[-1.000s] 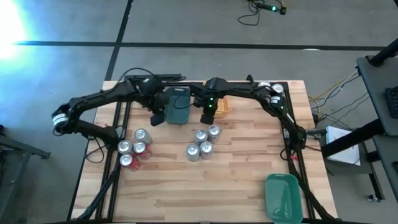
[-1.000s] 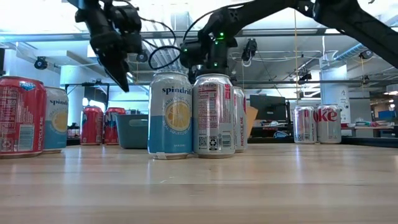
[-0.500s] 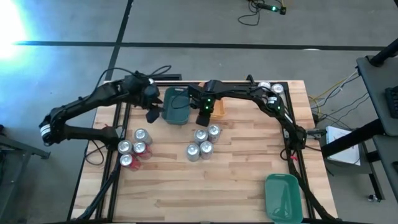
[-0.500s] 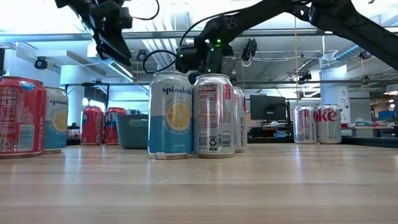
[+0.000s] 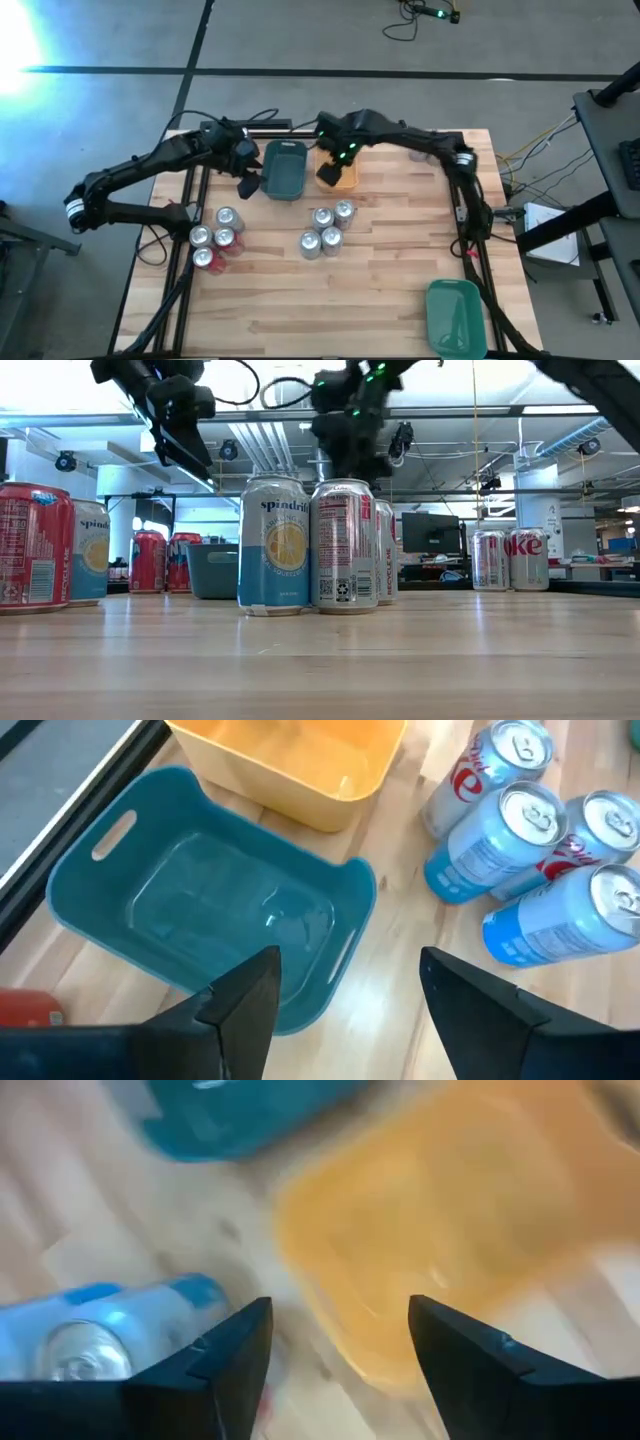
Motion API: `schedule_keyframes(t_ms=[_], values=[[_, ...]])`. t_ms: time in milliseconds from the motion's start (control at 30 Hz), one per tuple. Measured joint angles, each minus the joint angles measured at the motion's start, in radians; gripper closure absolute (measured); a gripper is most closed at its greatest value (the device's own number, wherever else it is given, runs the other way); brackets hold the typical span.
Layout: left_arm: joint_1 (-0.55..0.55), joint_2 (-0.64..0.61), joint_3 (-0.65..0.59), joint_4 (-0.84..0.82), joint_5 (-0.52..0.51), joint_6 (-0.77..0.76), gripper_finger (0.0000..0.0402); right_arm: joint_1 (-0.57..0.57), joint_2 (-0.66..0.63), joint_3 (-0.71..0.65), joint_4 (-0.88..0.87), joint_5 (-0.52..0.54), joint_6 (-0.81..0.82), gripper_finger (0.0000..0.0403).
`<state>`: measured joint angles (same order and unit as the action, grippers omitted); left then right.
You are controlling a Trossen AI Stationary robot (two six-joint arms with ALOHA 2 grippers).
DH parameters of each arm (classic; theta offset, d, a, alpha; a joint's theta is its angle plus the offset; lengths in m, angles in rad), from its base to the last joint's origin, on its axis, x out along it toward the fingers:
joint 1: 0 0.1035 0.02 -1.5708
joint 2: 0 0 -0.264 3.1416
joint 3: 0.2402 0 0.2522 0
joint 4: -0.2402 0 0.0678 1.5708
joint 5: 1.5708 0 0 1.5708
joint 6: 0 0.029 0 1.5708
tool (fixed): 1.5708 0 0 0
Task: Sort soda cans
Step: Adjust the bins
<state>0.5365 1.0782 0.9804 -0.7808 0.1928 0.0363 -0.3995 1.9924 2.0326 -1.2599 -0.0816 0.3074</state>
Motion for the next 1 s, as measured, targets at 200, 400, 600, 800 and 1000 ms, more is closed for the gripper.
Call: schedule_keyframes(t_ms=[200,400,600,800,1000], values=[[-0.005,0.000,-0.038,0.051,0.015,-0.002,0.0190,-0.073,-0.113,-0.197,0.010,0.032,0.159,0.0180],[-0.012,0.001,-0.123,0.175,0.026,0.106,0.0195,-0.098,-0.145,-0.431,0.245,0.032,0.330,0.0194],[-0.012,0.066,-0.202,0.247,0.026,0.103,0.0176,-0.092,-0.125,-0.515,0.372,0.038,0.407,0.0181],[-0.015,0.179,-0.184,0.249,0.035,0.127,0.0177,-0.132,-0.127,-0.521,0.401,0.060,0.433,0.0169],[-0.016,0.255,-0.142,0.250,0.132,0.179,0.0186,-0.149,-0.097,-0.561,0.448,0.085,0.469,0.0191]])
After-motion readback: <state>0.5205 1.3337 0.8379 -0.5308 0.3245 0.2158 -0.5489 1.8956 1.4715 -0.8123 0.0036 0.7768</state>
